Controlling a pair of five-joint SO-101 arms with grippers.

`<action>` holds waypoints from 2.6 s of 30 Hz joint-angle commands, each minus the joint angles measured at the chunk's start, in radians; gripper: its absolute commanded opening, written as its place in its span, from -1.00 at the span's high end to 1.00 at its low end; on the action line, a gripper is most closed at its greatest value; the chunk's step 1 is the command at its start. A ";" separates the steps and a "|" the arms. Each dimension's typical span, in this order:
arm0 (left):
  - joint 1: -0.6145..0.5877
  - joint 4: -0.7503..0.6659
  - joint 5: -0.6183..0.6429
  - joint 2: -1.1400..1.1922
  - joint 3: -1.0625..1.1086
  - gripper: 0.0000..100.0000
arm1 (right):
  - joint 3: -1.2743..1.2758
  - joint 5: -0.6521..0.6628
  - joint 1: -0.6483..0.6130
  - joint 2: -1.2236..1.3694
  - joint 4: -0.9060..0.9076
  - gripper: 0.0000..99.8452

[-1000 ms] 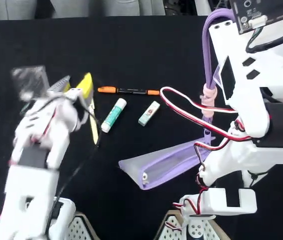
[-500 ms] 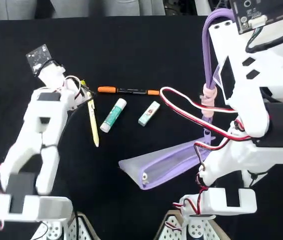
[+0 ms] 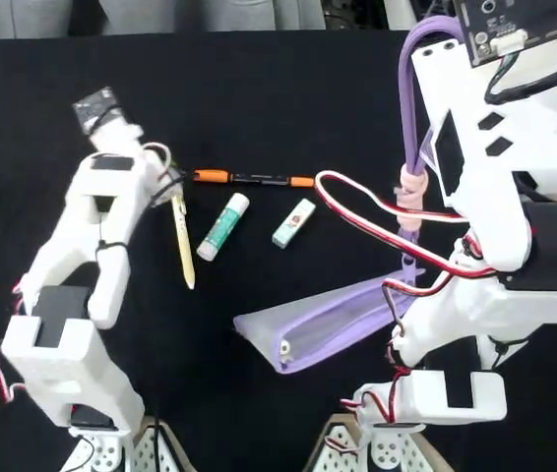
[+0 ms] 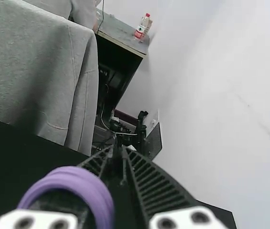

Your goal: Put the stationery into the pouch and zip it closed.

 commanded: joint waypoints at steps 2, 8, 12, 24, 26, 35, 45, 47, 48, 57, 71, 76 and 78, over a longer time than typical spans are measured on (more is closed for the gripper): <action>0.068 -0.003 0.005 -0.003 -0.065 0.64 | -0.004 0.009 -0.009 -0.002 -0.020 0.98; 0.074 -0.005 0.005 0.014 -0.061 0.64 | -0.004 0.009 -0.005 -0.002 -0.020 0.98; 0.035 0.003 0.005 0.057 -0.067 0.64 | -0.004 0.009 -0.009 -0.002 -0.020 0.98; 0.041 -0.002 -0.101 0.209 -0.200 0.64 | -0.004 0.009 -0.009 -0.002 -0.020 0.98; 0.038 0.006 -0.101 0.249 -0.234 0.65 | -0.004 0.009 -0.008 -0.002 -0.020 0.98; 0.036 0.115 -0.110 0.259 -0.314 0.93 | -0.004 0.009 -0.011 -0.002 -0.020 0.98; 0.033 0.186 -0.117 0.169 -0.389 0.94 | -0.002 0.006 -0.011 -0.002 -0.025 0.98; 0.042 0.245 -0.117 0.094 -0.417 0.94 | -0.001 0.006 -0.011 0.001 -0.026 0.98; 0.047 0.269 -0.117 0.049 -0.427 0.94 | -0.002 0.008 -0.011 0.005 -0.028 0.98; 0.286 0.295 -0.118 -0.594 -0.355 0.94 | 0.001 0.008 -0.011 0.005 -0.032 0.98; 0.880 -0.015 -0.222 -1.599 0.205 0.94 | 0.004 0.008 -0.012 0.007 -0.034 0.98; 1.012 -0.120 -0.377 -1.717 0.522 0.94 | 0.004 0.009 -0.009 0.007 -0.034 0.98; 1.063 -0.126 -0.379 -1.749 0.562 0.94 | 0.004 0.009 -0.009 0.005 -0.034 0.98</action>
